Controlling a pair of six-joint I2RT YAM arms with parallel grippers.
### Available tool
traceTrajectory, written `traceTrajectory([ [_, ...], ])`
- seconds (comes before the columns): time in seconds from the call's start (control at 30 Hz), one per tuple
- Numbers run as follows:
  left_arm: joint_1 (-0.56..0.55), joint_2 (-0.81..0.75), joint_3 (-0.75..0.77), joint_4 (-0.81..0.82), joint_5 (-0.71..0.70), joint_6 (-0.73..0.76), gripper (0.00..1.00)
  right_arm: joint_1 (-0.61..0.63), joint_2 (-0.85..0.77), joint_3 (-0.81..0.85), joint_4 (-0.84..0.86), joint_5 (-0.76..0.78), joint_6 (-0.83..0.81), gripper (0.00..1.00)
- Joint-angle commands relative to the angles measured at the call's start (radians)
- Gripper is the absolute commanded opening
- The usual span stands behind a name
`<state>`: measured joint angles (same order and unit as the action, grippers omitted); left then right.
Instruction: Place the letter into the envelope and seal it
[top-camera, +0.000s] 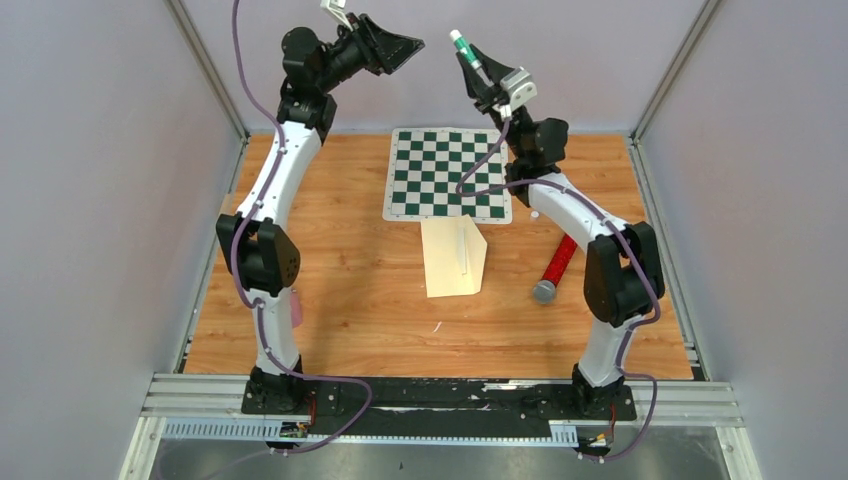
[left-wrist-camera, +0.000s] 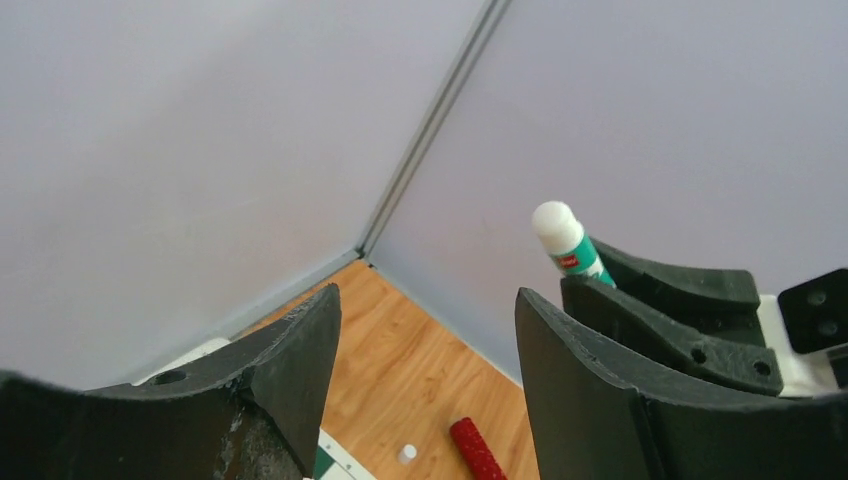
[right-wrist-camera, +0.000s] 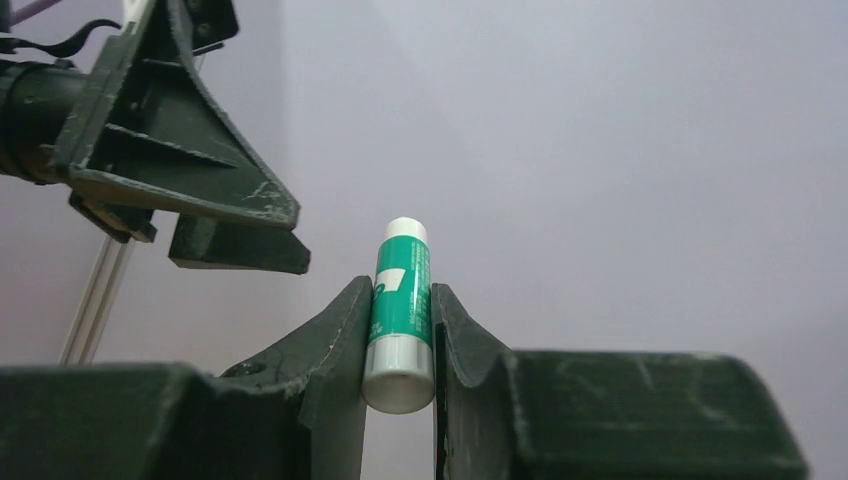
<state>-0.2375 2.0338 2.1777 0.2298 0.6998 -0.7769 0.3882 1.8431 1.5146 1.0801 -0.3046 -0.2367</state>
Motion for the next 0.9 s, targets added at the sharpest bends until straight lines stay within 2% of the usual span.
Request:
traceTrajectory([
  [0.0, -0.016, -0.003, 0.045, 0.1, 0.091, -0.058, 0.73, 0.044, 0.032, -0.014, 0.18, 0.008, -0.118, 0.0],
  [0.23, -0.034, 0.032, 0.084, 0.152, 0.164, -0.102, 0.77, 0.053, 0.059, 0.002, 0.187, 0.009, -0.147, 0.0],
  [0.4, -0.042, 0.058, 0.115, 0.123, 0.164, -0.104, 0.76, 0.065, 0.069, 0.005, 0.198, -0.009, -0.15, 0.0],
  [0.6, -0.057, 0.087, 0.137, 0.161, 0.191, -0.111, 0.73, 0.075, 0.091, 0.032, 0.174, -0.033, -0.144, 0.0],
  [0.8, -0.062, 0.096, 0.137, 0.232, 0.211, -0.14, 0.63, 0.081, 0.106, 0.055, 0.159, -0.067, -0.153, 0.0],
  [0.87, -0.063, 0.099, 0.134, 0.263, 0.222, -0.16, 0.56, 0.083, 0.107, 0.053, 0.15, -0.078, -0.16, 0.0],
])
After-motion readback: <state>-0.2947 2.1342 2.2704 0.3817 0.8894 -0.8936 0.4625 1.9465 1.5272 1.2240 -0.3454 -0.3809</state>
